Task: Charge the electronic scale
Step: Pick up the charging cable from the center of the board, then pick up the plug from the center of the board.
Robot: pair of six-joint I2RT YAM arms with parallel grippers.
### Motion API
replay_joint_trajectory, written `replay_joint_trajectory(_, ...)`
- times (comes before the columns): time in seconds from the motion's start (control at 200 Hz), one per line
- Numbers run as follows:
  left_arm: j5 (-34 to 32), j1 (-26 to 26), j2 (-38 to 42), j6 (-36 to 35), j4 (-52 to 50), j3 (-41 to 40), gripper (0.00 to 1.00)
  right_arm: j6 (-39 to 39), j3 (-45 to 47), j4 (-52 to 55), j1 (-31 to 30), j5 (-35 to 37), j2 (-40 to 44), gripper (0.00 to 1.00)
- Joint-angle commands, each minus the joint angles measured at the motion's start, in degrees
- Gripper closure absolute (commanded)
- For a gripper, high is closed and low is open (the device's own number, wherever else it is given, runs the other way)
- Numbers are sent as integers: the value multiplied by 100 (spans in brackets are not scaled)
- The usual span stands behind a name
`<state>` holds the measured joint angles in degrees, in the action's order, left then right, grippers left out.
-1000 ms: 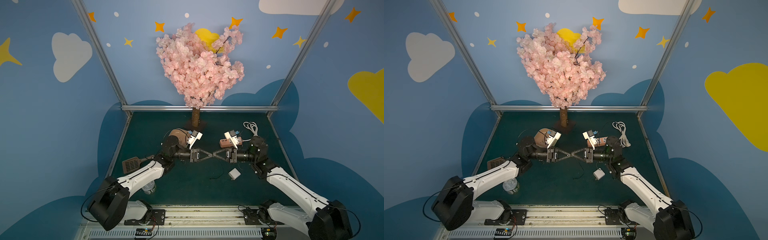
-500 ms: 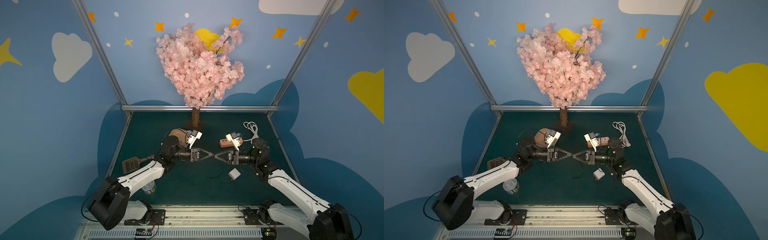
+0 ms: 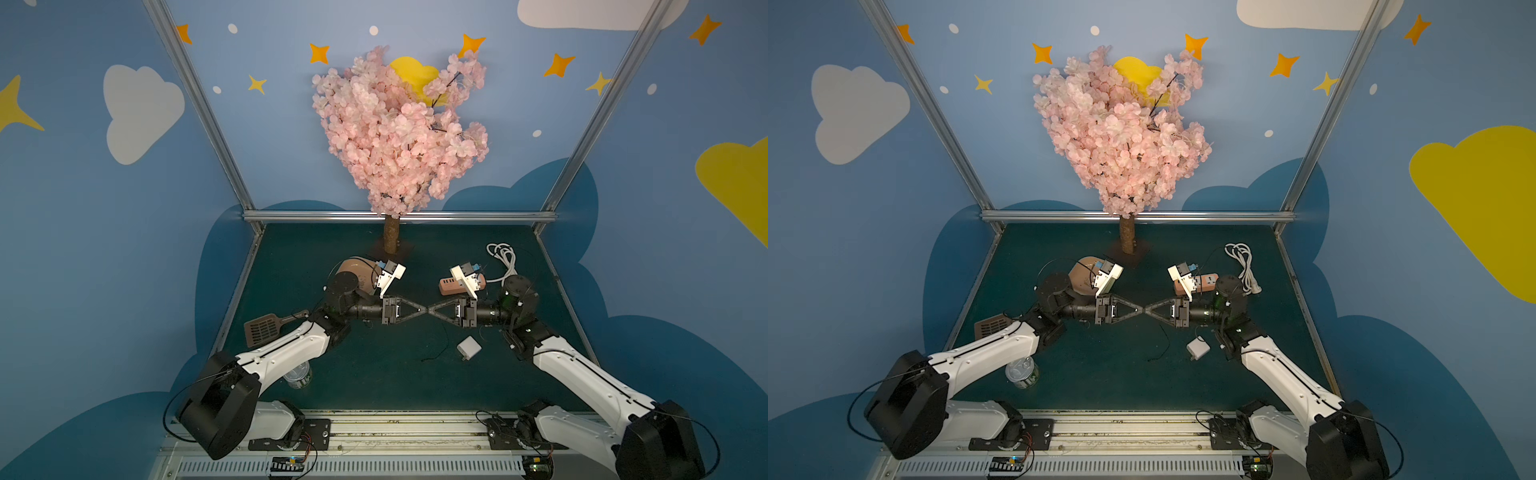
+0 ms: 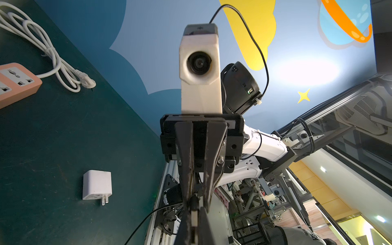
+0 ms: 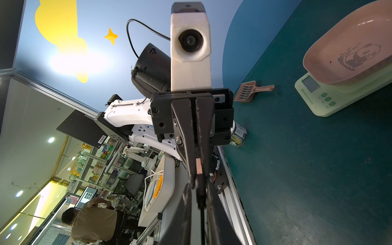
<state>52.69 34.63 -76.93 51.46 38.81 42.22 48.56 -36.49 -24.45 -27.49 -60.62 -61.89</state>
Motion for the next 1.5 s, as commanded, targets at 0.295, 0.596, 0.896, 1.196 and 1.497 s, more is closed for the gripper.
replay_joint_trajectory(0.295,-89,34,-56,-56,101,98,66,-129,54,-122,45,-31,18,100)
replay_joint_trajectory(0.596,-1478,224,354,-1730,-1927,85,23,-1193,-600,2231,969,512,694,100)
replay_joint_trajectory(0.896,-3610,1584,-1111,-3084,-3217,875,18,-2018,-1665,4936,2066,2538,1184,100)
replay_joint_trajectory(1.196,-5068,2576,-3404,-3658,-3740,2387,6,-2000,-2086,5999,2844,3080,1323,100)
replay_joint_trajectory(1.497,-5406,2794,-4152,-4202,-3819,3158,4,-1929,-2099,6151,3179,2834,1329,100)
